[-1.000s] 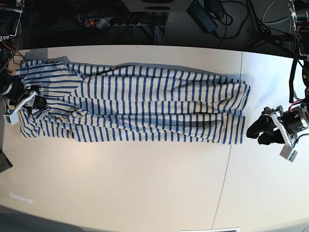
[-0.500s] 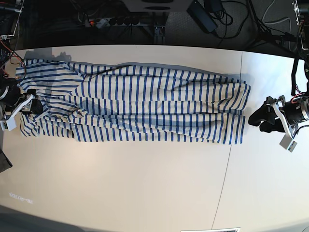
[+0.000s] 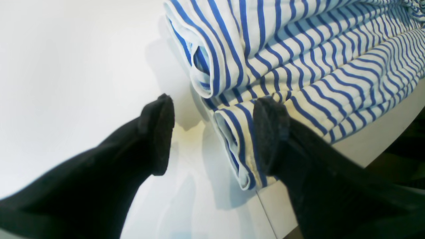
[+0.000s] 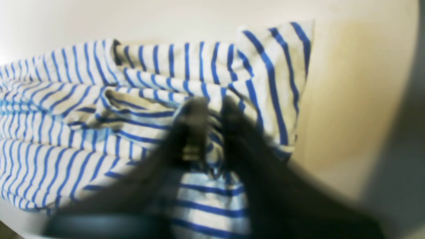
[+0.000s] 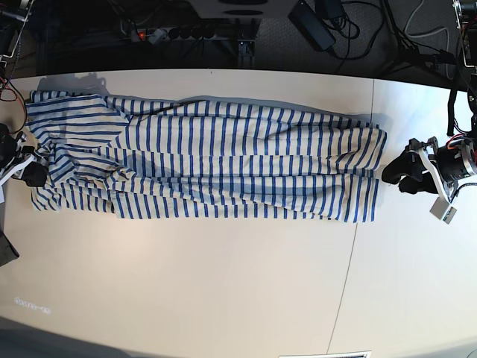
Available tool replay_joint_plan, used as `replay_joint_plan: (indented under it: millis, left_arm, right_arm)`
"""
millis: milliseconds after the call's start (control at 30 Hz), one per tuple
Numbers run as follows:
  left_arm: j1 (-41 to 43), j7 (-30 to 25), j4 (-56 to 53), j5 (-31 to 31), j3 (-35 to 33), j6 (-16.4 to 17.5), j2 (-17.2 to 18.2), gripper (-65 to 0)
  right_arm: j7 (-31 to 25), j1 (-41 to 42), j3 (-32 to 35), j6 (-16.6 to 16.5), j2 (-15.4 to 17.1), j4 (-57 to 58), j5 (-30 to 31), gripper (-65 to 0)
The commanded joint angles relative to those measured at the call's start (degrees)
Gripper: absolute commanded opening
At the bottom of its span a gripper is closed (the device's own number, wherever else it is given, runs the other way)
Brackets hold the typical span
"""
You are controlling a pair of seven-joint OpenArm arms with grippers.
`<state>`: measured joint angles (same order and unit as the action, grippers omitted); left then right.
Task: Fold the T-shirt properly
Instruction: 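Grasp the folded shirt's end with the left gripper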
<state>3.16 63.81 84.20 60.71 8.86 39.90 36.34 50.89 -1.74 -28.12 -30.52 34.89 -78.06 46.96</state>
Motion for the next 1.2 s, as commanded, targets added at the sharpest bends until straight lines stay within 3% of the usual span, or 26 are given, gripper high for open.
replay_joint_plan:
  millis: [0, 200, 400, 700, 1167]
  left_arm:
    - [-0.74, -1.81, 0.31, 0.92, 0.48, 0.1, 1.11, -24.5]
    - [-1.29, -8.41, -6.88, -2.78, 0.48, 0.1, -0.5, -24.4]
    - [-3.3, -3.82, -14.84, 1.79, 0.48, 0.1, -4.2, -24.4]
    - [-3.15, 1.03, -15.93, 8.35, 0.46, 0.1, -6.47, -24.4]
    - [-3.34, 1.16, -15.93, 8.5, 0.42, 0.1, -10.12, -24.5]
  right_arm:
    - [-0.9, 0.76, -0.68, -3.87, 1.31, -0.96, 0.83, -65.0]
    - [-0.92, 0.72, -0.63, -3.96, 1.05, -0.96, 0.81, -65.0]
    - [-0.87, 0.68, -0.63, -3.96, 0.17, -0.96, 0.07, -65.0]
    - [-0.24, 0.28, -0.59, -3.96, -1.25, -0.94, -0.07, -65.0]
    - [0.63, 0.28, -0.57, -3.93, -1.75, -0.94, -0.04, -65.0]
